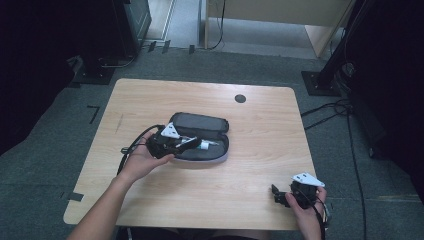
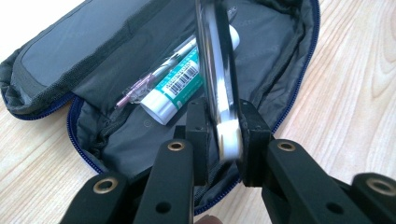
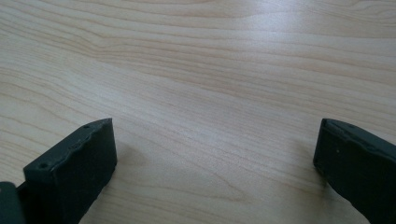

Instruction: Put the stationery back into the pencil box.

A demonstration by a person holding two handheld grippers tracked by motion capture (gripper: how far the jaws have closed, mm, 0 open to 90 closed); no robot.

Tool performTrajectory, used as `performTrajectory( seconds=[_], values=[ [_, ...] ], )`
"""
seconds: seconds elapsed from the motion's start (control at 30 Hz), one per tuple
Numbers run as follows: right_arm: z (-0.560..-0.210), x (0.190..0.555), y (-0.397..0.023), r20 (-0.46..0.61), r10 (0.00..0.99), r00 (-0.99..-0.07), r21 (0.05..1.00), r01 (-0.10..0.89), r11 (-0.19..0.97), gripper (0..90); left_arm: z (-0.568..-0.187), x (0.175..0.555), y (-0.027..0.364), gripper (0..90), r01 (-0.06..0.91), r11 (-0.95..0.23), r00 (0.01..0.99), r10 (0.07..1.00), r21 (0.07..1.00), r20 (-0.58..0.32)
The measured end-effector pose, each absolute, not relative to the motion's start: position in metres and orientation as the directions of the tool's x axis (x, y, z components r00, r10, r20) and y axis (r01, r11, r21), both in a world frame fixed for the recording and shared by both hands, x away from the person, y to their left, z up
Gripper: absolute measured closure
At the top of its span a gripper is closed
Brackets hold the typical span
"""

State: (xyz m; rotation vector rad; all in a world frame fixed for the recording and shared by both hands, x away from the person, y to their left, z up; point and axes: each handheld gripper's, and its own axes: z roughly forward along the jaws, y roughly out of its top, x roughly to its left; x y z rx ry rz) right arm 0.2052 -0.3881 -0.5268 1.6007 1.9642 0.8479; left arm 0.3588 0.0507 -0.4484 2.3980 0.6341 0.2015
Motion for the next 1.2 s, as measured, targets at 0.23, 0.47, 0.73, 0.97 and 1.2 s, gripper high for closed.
performTrajectory(
  seconds=[0.23, 0.47, 0.73, 0.97, 1.2],
  values=[
    [-0.5268, 0.2052, -0.3882, 0.029, 0.976, -0.215, 0.713, 0.689, 0.13, 0.0, -0.4474, 0.3608, 0.0479, 79.7, 0.397, -0.676, 0.874, 0.485, 0.621, -0.031],
    [-0.5267, 0.205, -0.3882, 0.026, 0.976, -0.217, 0.715, 0.687, 0.133, 0.0, -0.4483, 0.3621, 0.0488, 79.3, 0.401, -0.667, 0.871, 0.49, 0.628, -0.035],
    [-0.5267, 0.2049, -0.3882, 0.029, 0.976, -0.216, 0.714, 0.688, 0.131, 0.0, -0.4522, 0.3635, 0.0503, 77.6, 0.409, -0.669, 0.864, 0.502, 0.62, -0.028],
    [-0.5266, 0.2049, -0.3882, 0.03, 0.976, -0.215, 0.715, 0.687, 0.129, 0.0, -0.4509, 0.3657, 0.0531, 74.2, 0.424, -0.655, 0.858, 0.512, 0.626, -0.044],
    [-0.5265, 0.2048, -0.389, 0.029, 0.976, -0.217, 0.716, 0.685, 0.131, 0.0, -0.4495, 0.3686, 0.0511, 75.8, 0.429, -0.641, 0.853, 0.519, 0.636, -0.052]
  ],
)
